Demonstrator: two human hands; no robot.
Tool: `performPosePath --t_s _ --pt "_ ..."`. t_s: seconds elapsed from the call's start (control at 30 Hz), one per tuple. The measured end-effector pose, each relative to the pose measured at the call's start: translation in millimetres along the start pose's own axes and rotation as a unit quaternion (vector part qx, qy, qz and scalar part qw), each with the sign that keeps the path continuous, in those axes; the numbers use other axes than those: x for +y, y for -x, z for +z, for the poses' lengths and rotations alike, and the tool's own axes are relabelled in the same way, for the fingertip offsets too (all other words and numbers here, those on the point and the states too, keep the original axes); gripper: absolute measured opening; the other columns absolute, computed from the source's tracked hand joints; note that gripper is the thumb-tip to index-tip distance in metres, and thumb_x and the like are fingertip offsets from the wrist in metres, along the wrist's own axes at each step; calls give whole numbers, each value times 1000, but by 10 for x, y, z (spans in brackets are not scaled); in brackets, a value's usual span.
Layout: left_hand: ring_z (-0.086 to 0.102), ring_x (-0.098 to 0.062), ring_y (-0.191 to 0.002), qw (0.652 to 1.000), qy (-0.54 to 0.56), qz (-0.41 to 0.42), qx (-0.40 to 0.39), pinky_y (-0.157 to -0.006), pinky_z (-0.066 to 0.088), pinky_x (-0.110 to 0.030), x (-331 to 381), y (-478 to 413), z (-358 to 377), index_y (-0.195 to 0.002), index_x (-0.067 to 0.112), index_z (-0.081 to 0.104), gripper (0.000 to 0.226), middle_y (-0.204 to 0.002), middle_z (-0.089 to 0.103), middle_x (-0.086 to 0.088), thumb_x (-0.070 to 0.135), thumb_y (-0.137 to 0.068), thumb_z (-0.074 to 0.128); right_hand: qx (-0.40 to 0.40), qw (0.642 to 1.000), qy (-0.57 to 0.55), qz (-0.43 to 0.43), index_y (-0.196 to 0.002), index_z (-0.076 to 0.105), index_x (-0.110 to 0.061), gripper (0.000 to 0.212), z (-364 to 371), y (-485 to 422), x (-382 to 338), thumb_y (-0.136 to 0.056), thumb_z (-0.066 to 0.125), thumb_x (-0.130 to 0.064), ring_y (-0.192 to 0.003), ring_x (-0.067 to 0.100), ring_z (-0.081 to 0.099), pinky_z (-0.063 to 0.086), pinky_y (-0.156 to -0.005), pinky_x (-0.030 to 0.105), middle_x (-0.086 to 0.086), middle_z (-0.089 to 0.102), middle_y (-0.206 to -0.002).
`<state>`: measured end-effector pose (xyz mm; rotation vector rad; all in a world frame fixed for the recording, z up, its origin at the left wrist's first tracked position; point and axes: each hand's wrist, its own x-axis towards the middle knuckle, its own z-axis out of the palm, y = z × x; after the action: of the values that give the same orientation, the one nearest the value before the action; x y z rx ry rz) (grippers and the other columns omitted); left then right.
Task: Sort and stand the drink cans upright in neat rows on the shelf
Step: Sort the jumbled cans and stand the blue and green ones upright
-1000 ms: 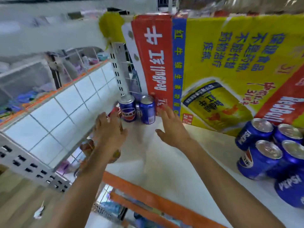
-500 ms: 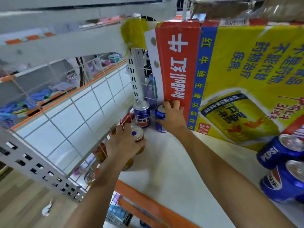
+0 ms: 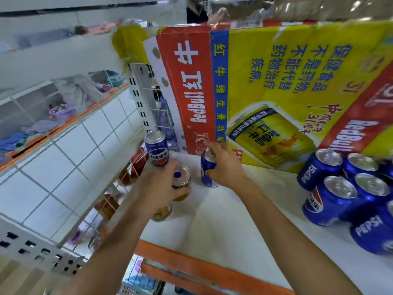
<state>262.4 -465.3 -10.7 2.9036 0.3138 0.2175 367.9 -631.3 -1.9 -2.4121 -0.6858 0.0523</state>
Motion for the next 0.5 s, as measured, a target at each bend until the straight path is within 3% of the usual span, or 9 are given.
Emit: performPosePath --t_s 0.13,0.23,0.5 --pt "56 -20 -106 996 -17 84 -30 -71 35 -27 565 -48 68 -132 31 35 72 -123 58 4 63 -76 64 30 997 47 46 -133 47 -20 69 -387 201 342 -69 70 -8 -114 35 50 46 -92 37 11 42 -130" --pt "58 -25 -107 990 -31 125 -56 -76 42 -32 914 -136 191 -136 31 30 77 -123 60 1 66 -75 63 58 987 126 86 -133 45 -21 68 -685 333 601 -71 69 -9 -115 35 48 43 -92 40 10 44 -128" --pt "60 -29 -101 982 -43 167 -78 -77 46 -36 1341 -212 343 -134 34 27 78 -121 61 -1 72 -73 59 38 948 291 122 -130 41 -12 60 -1086 534 1007 -76 68 -16 -122 31 38 42 -95 40 12 45 -129"
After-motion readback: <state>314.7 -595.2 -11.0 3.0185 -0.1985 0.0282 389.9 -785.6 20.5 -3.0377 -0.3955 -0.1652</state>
